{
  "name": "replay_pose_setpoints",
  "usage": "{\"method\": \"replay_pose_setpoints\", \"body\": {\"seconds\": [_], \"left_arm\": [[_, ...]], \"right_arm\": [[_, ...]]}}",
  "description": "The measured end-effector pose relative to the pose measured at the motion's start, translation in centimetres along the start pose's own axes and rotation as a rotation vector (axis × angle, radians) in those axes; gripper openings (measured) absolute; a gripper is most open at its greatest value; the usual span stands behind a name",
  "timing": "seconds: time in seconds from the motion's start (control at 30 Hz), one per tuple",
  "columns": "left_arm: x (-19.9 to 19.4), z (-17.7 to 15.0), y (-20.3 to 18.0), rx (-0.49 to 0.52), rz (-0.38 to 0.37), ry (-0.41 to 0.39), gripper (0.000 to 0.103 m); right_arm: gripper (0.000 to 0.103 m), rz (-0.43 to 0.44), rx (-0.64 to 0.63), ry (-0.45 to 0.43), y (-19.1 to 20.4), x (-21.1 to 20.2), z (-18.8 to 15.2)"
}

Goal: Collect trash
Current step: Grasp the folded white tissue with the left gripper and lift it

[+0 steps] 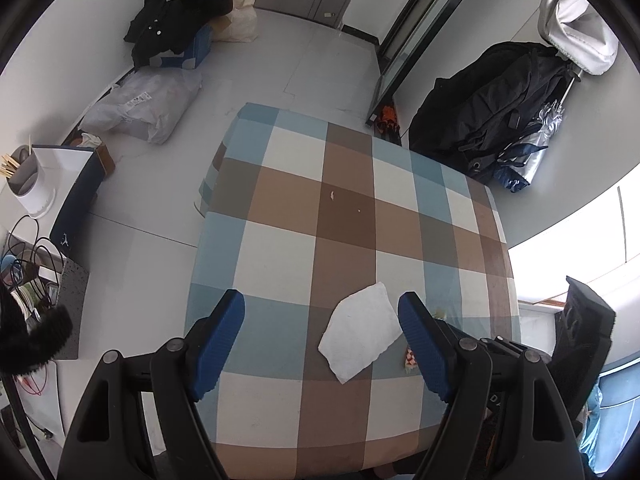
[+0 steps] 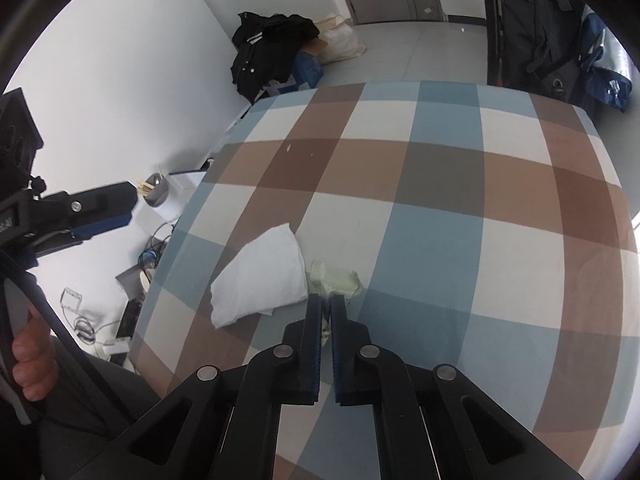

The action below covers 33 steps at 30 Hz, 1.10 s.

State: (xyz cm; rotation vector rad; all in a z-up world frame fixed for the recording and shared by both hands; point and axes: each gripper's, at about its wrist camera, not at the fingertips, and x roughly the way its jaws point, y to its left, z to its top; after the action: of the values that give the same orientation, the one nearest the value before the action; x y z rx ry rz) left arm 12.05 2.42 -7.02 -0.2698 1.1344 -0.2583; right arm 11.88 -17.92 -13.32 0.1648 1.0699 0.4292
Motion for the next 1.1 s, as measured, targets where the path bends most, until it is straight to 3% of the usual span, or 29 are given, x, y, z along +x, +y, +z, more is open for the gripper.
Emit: {"method": "replay_pose_setpoints", "body": {"seconds": [0.33, 0.53, 0.73, 0.83, 0.9, 1.1], "left_arm": [[2.7, -0.7, -2.0, 0.073, 0.047, 0.071, 0.076], [5.2, -1.9, -3.3, 0.113, 0.059, 0.158, 0.076], [7.2, -2.7, -4.9, 0.166, 0.126, 0.206, 0.076], [7.4, -2.8, -5.6, 0.212, 0.179, 0.188, 0.076], [7.4, -2.9, -5.7, 0.204, 0.184, 0.178, 0.074], [7.3, -3.4, -6.1, 0.271, 0.252, 0.159, 0.048]], "right_arm": [[0.003, -0.002, 0.046, -0.022, -2.1, -1.3, 0.1], [0.003, -0.008, 0.069, -0.039, -3.5, -2.5, -0.2], [0.003, -0.01, 0.096, -0.058, -4.8, -3.7, -0.5], [0.003, -0.015, 0.113, -0.066, -5.3, -4.2, -0.6], [0.003, -0.014, 0.117, -0.078, -5.5, -4.6, -0.7], [0.003, -0.012, 0.123, -0.092, -5.8, -5.4, -0.9]]}}
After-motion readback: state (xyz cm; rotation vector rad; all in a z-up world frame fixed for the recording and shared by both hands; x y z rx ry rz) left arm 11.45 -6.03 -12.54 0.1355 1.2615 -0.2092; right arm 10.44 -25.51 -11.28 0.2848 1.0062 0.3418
